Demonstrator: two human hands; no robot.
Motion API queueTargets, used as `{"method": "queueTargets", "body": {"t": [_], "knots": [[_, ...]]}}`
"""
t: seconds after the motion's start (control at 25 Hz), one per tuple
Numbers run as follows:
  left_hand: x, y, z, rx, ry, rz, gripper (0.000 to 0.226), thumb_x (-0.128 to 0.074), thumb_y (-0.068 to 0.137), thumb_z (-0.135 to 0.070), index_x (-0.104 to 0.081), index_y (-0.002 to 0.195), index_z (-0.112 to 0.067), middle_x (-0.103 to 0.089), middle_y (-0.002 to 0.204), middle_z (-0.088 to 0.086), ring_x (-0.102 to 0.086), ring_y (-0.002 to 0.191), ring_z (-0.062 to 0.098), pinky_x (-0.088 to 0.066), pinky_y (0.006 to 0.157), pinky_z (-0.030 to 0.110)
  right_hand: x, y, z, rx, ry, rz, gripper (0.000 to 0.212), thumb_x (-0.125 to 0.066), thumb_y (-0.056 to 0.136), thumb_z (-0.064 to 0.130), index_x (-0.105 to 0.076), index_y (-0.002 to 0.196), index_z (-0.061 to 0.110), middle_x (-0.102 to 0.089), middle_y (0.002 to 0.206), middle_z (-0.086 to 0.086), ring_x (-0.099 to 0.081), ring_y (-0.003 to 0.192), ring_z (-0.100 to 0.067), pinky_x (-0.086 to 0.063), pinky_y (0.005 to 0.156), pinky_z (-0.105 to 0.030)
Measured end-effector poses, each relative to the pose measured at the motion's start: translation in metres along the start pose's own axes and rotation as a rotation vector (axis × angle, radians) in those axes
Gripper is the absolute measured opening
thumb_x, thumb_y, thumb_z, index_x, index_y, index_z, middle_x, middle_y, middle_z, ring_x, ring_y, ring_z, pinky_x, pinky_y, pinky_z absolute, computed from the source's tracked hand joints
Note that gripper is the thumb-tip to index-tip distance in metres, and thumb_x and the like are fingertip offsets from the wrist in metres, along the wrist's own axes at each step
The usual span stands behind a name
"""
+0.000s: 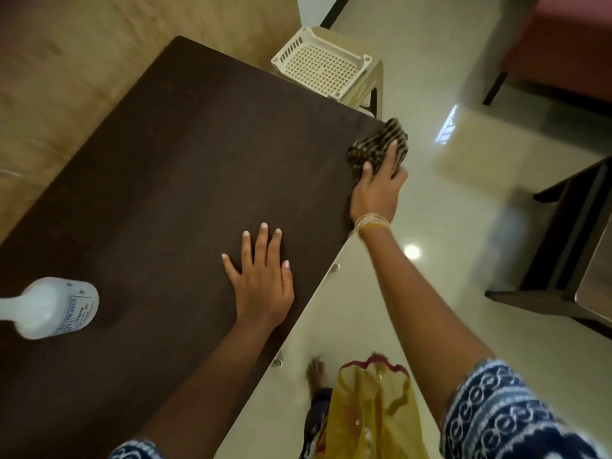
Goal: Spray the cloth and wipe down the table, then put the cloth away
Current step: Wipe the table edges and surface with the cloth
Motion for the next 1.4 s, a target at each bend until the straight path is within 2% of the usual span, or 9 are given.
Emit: {"method": "queueTargets", "body": {"t": [0.16, 0.36, 0.52, 0.64, 0.92, 1.08, 1.24, 1.32, 1.4], "knots": [[0.006, 0.029, -0.019, 0.004, -0.064, -0.014, 0.051, -0.033, 0.093, -0.035, -0.038, 0.141, -0.019, -0.034, 0.154, 0.004, -0.026, 0.145, 0.026, -0.018, 0.111, 0.068, -0.007, -0.094, -0.014, 0.192, -0.109, 0.037, 0.05, -0.042, 0.1, 0.036, -0.035, 0.149, 0.027, -0.005, 0.162, -0.014, -0.015, 0.148, -0.027, -0.022, 0.113, -0.025], [0.009, 0.078, -0.048, -0.015, -0.151, -0.051, 0.047, -0.038, 0.095, -0.032, -0.041, 0.14, -0.018, -0.033, 0.155, 0.001, -0.025, 0.146, 0.02, -0.014, 0.114, 0.064, 0.001, -0.017, -0.004, 0.164, 0.148, 0.014, 0.039, -0.051, 0.097, 0.015, -0.053, 0.136, 0.015, -0.013, 0.16, -0.016, -0.021, 0.146, -0.022, -0.008, 0.099, 0.008], [0.005, 0.077, -0.052, -0.042, -0.066, -0.046, 0.053, -0.028, 0.096, -0.035, -0.036, 0.145, -0.017, -0.031, 0.157, 0.003, -0.024, 0.147, 0.024, -0.02, 0.114, 0.063, 0.012, 0.075, 0.007, 0.071, 0.185, 0.028, 0.038, -0.047, 0.098, 0.018, -0.051, 0.136, 0.013, -0.044, 0.144, -0.012, -0.043, 0.133, -0.025, -0.028, 0.105, -0.014], [0.006, 0.078, -0.056, -0.071, -0.025, -0.019, 0.055, -0.027, 0.095, -0.035, -0.038, 0.145, -0.014, -0.033, 0.155, 0.006, -0.029, 0.145, 0.027, -0.023, 0.113, 0.062, 0.017, 0.106, 0.005, -0.016, 0.155, 0.072, 0.034, -0.047, 0.099, 0.03, -0.057, 0.123, 0.008, -0.063, 0.12, -0.011, -0.057, 0.114, -0.028, -0.041, 0.091, -0.026], [0.024, 0.11, -0.082, -0.043, 0.041, -0.079, 0.023, -0.039, 0.092, -0.032, -0.047, 0.104, -0.013, -0.051, 0.112, 0.011, -0.052, 0.105, 0.031, -0.037, 0.102, 0.055, 0.011, 0.143, -0.015, -0.358, 0.183, 0.328, 0.055, -0.043, 0.096, 0.048, -0.059, 0.123, 0.003, -0.063, 0.118, -0.015, -0.06, 0.107, -0.032, -0.047, 0.096, -0.038], [0.013, 0.129, -0.122, 0.135, -0.063, -0.118, 0.037, -0.042, 0.092, -0.033, -0.045, 0.125, -0.017, -0.044, 0.136, 0.009, -0.043, 0.126, 0.03, -0.026, 0.112, 0.057, 0.016, 0.158, -0.023, -0.443, 0.132, 0.453, 0.06, -0.048, 0.094, 0.051, -0.056, 0.127, 0.001, -0.063, 0.117, -0.012, -0.06, 0.107, -0.031, -0.047, 0.1, -0.04], [0.006, 0.127, -0.13, 0.172, -0.043, -0.145, 0.042, -0.036, 0.094, -0.035, -0.044, 0.133, -0.019, -0.043, 0.141, 0.007, -0.039, 0.132, 0.03, -0.025, 0.113, 0.056, 0.057, 0.139, -0.018, -0.178, 0.256, 0.17, 0.042, -0.044, 0.098, 0.042, -0.059, 0.122, 0.011, -0.06, 0.109, -0.002, -0.057, 0.106, -0.022, -0.044, 0.091, -0.032], [0.007, 0.128, -0.13, 0.183, -0.035, -0.139, 0.041, -0.036, 0.095, -0.034, -0.045, 0.132, -0.018, -0.044, 0.141, 0.008, -0.039, 0.133, 0.03, -0.025, 0.113, 0.057, 0.051, 0.108, -0.006, 0.152, 0.145, 0.279, 0.041, -0.045, 0.097, 0.04, -0.055, 0.13, 0.017, -0.054, 0.126, -0.008, -0.051, 0.116, -0.02, -0.04, 0.102, -0.033], [0.008, 0.129, -0.131, 0.197, -0.04, -0.134, 0.04, -0.037, 0.095, -0.033, -0.047, 0.131, -0.017, -0.044, 0.141, 0.008, -0.039, 0.134, 0.03, -0.026, 0.112, 0.057, 0.028, 0.093, -0.004, 0.236, 0.061, 0.475, 0.043, -0.048, 0.099, 0.033, -0.046, 0.141, 0.024, -0.04, 0.139, -0.012, -0.043, 0.126, -0.02, -0.033, 0.111, -0.032]]}}
Point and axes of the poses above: each hand's wrist, its own y-axis towards the middle knuckle, its own x-axis out of the back of the hand, z = x × y, the point moved 5 cm from there along y, towards the middle knuckle
